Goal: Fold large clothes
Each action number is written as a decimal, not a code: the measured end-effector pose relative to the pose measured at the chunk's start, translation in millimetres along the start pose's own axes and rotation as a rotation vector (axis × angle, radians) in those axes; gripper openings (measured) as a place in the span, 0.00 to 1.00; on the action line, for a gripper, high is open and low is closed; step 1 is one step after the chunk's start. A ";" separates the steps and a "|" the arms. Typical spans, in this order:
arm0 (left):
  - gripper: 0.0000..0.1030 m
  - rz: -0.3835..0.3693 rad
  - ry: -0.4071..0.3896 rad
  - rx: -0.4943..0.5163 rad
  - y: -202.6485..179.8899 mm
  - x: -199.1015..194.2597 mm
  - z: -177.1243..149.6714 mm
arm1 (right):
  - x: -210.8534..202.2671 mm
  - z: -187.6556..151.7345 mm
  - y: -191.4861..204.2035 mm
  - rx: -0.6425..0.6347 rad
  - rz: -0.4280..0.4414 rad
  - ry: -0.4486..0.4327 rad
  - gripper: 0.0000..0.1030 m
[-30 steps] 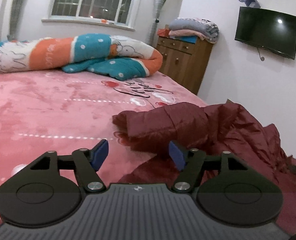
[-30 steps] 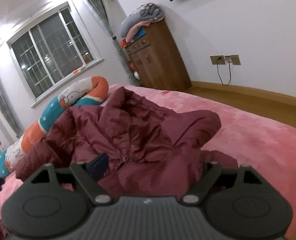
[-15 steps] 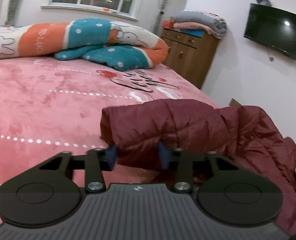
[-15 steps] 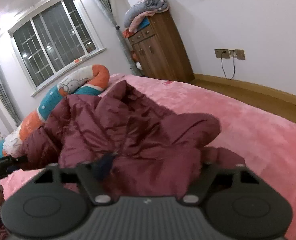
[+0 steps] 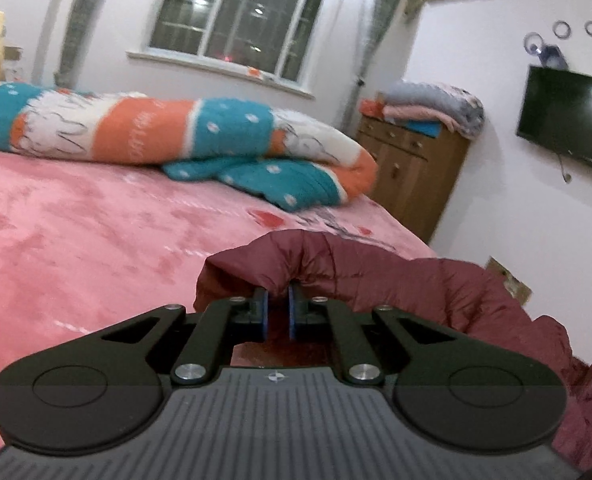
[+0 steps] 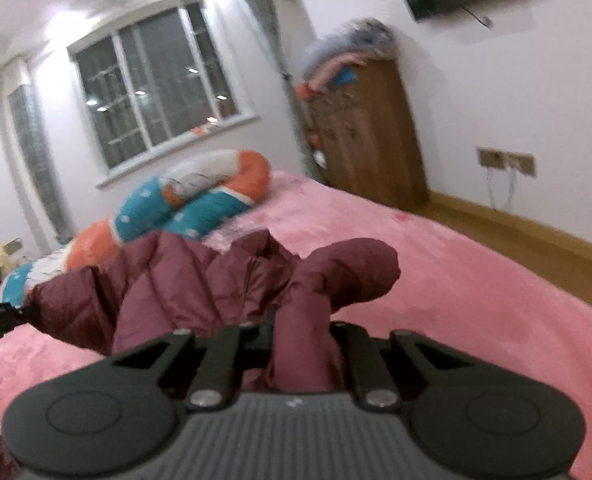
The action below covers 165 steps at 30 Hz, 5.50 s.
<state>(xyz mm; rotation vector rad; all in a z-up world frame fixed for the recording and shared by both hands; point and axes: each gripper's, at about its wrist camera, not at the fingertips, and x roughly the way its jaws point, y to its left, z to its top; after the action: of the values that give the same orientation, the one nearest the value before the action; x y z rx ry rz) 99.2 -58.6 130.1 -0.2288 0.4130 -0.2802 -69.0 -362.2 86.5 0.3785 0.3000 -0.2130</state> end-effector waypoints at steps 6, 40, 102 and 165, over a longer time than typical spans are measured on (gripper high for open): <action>0.07 0.101 -0.094 -0.023 52.5 -33.2 26.0 | 23.2 32.9 58.2 -0.079 0.124 -0.071 0.07; 0.27 0.451 -0.060 -0.107 204.9 -119.6 -13.3 | 180.9 0.5 204.3 -0.305 0.182 0.036 0.73; 0.04 0.199 0.161 -0.074 66.3 -262.8 -126.4 | -118.7 -92.5 96.0 0.032 0.349 0.426 0.04; 0.46 0.022 0.221 0.258 -100.1 -208.3 -126.3 | -62.8 -57.6 -4.5 -0.126 -0.050 0.171 0.71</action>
<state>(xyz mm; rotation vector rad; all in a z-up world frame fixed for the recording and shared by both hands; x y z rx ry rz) -159.4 -107.6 120.2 0.0602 0.5917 -0.3351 -143.0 -334.5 54.3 0.2647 0.4896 -0.2097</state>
